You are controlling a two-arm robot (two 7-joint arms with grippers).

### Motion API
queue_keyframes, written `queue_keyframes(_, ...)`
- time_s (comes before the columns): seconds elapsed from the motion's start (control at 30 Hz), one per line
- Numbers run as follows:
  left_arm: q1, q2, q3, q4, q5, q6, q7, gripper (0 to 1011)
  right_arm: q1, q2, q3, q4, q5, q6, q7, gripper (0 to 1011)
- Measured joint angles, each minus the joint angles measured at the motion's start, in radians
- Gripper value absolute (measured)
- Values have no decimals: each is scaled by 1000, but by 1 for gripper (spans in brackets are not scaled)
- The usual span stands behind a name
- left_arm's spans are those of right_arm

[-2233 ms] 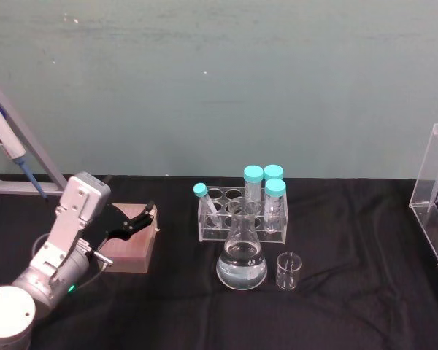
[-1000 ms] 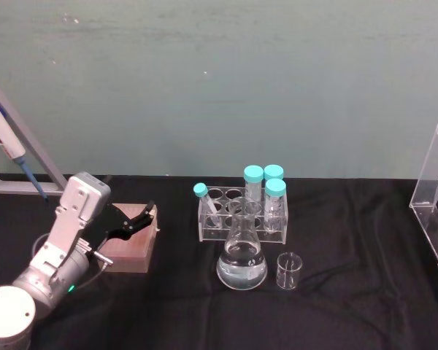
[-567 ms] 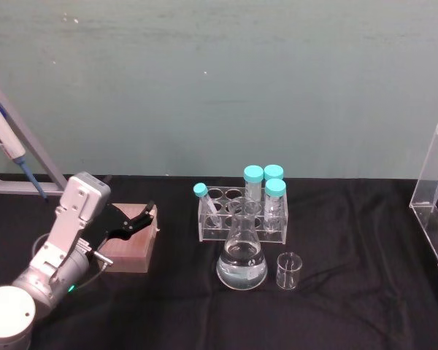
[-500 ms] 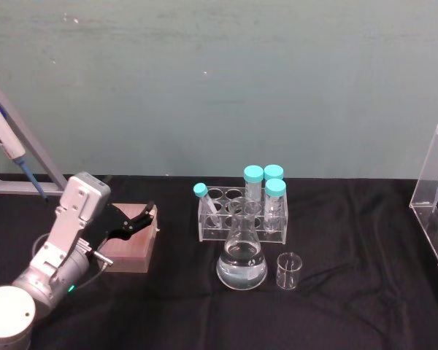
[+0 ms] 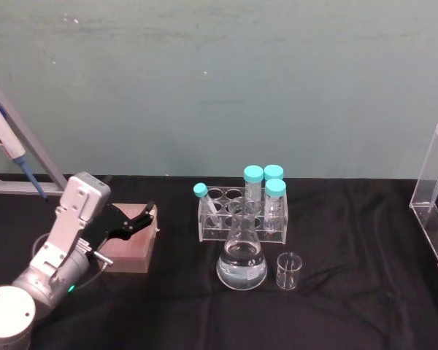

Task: Place the experimental apparatus aside using one hand.

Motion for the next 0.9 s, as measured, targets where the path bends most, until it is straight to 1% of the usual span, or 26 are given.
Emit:
queue_keyframes(0.53, 0, 0, 0, 0, 0, 0, 0, 1000, -21, -12, 0, -42, -42, -21, -32, 1003)
queue_keyframes(0.83, 0, 0, 0, 0, 0, 0, 0, 1000, -31, -20, 8, -63, -64, -31, -51, 1003)
queue_keyframes(0.9, 0, 0, 0, 0, 0, 0, 0, 1000, -36, -23, 11, -76, -78, -44, -60, 1003)
